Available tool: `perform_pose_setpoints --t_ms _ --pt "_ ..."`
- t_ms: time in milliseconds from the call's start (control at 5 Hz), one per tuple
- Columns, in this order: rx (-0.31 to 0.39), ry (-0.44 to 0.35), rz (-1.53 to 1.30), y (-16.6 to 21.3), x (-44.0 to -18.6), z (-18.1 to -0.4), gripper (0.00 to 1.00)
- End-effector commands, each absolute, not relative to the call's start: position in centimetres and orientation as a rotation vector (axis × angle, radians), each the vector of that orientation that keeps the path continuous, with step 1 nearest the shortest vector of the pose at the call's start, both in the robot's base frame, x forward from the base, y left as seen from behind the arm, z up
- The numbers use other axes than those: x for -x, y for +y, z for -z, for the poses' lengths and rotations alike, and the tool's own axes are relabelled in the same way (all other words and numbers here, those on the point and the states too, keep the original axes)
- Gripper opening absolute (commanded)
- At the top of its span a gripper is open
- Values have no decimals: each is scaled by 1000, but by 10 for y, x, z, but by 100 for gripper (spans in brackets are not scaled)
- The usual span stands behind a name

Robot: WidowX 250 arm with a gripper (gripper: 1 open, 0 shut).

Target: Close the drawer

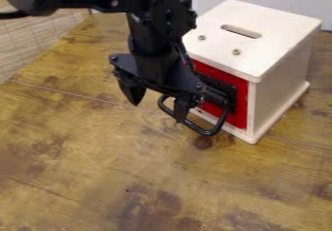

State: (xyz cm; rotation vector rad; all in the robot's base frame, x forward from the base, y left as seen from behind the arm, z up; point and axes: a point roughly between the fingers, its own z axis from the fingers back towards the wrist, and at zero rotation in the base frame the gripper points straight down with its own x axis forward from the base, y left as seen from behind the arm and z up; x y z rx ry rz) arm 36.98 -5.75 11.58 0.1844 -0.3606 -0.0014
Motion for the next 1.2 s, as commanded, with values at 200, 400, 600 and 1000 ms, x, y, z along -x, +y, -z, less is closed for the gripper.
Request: perform_pose_setpoints --t_ms 200,400,600,1000 --pt "-181 -390 -2 -58 -372 -124 100" --pt "-182 -384 -11 -56 -371 -122 100" --pt "-179 -373 -15 -53 -373 -121 100" --pt "-171 -356 -34 -47 -378 -122 100"
